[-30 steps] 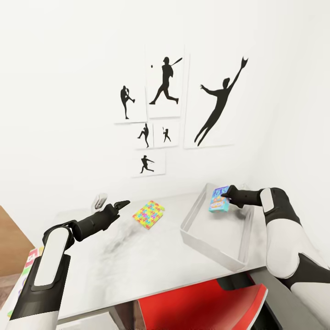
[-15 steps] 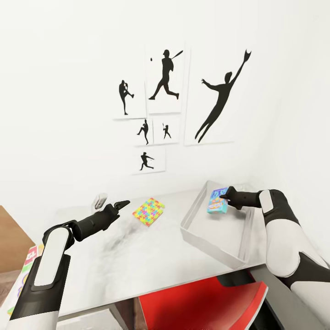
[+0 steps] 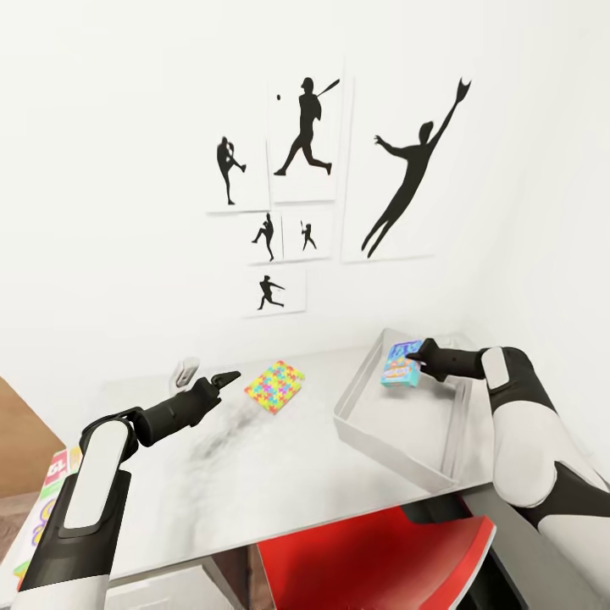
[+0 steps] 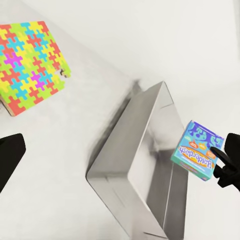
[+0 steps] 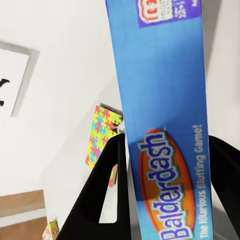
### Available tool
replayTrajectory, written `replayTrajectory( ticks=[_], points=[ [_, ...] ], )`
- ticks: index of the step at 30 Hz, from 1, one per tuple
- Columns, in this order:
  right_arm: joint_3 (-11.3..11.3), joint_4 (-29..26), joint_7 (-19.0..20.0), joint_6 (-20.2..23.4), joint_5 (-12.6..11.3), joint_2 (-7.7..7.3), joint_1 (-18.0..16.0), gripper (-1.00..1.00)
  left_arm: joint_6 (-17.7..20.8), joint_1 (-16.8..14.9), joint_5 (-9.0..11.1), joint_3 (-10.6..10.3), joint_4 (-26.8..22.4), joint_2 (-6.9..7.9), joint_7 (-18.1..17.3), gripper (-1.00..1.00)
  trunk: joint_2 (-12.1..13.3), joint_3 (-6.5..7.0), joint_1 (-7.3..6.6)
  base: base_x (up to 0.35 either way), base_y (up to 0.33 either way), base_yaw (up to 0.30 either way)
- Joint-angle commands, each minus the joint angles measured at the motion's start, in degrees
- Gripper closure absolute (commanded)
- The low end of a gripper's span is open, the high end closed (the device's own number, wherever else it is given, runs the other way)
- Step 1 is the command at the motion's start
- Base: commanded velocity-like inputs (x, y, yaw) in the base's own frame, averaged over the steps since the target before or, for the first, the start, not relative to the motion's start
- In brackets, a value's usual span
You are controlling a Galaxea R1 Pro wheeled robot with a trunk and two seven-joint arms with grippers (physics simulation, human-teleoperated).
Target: Put all the toys in the child's room - the three board games (two on the bed and one on the table), the two jigsaw puzzles on the table, and the tennis ball on the table - inside the toy box on the table in the child's room.
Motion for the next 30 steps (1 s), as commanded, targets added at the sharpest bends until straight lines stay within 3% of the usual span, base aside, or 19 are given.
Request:
replayTrajectory(
  ticks=[1,17,24,30],
  points=[
    [-0.2,0.0,-0.4,0.3,-0.6,-0.01,-0.1,1.0,0.3,-0.1,0.6,0.1,0.0,-0.06,0.6,-1.0,-0.1,-0.19,0.03,0.0,0.0,0.0],
    [-1.4,-0.4,-0.4,0.3,-0.8,-0.15,-0.3,1.0,0.3,-0.1,0.6,0.1,0.1,-0.09,0.4,-1.0,-0.1,-0.45,0.03,0.0,0.0,0.0],
    [-1.9,-0.2,-0.4,0.3,-1.9,-1.5,-1.0,1.0,0.3,-0.1,0.6,0.1,0.1,-0.09,0.4,-1.0,-0.1,-0.46,0.03,0.0,0.0,0.0],
    [-4.5,2.3,-0.4,0.3,-3.4,-2.36,-3.0,1.0,0.3,-0.1,0.6,0.1,0.1,-0.09,0.4,-1.0,-0.1,-0.46,0.03,0.0,0.0,0.0]
  ],
)
